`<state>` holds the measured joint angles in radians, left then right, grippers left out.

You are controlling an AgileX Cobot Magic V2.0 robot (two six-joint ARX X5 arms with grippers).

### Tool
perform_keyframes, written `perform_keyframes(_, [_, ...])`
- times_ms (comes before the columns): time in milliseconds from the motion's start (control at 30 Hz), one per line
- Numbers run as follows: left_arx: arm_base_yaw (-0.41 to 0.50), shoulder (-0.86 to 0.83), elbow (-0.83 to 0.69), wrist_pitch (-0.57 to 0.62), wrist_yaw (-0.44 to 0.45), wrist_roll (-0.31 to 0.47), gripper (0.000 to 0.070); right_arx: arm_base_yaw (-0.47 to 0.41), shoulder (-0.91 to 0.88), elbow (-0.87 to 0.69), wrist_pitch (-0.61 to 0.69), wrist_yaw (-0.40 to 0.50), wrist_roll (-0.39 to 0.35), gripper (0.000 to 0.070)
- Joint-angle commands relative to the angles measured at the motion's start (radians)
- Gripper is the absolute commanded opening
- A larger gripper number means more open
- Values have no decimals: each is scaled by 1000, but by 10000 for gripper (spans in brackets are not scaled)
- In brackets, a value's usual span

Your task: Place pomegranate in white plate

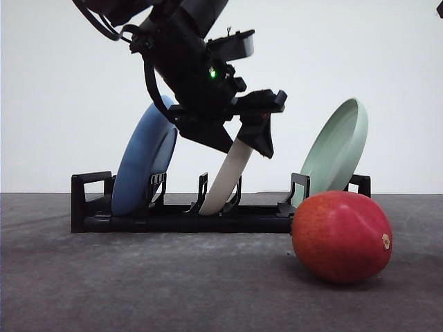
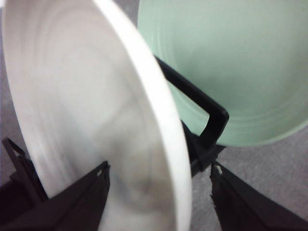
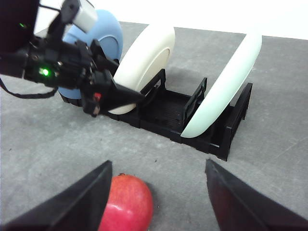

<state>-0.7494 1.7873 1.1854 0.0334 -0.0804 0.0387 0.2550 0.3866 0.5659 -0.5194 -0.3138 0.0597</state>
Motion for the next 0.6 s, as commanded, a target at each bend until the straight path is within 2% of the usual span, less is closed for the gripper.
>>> perform_keyframes(0, [-9,20,22,13,-3,-3,378,4,3,18,10,0,7,389])
perform_keyframes(33, [-9,20,22,13,-3,-3,375,4,3,18,10,0,7,389])
perform_keyframes(100, [-10,20,22,14,-3,-3,320,4,3,18,10,0,7,389])
perform_keyframes(267, [-10,20,22,12,-3,-5,92,4,3,18,10,0,7,389])
perform_keyframes(333, [-10,20,22,12,-3,-13,23,4,3,18,10,0,7,389])
perform_keyframes(567, [-10,17,22,10,-3,-120,11,4,3,18,10,0,7,389])
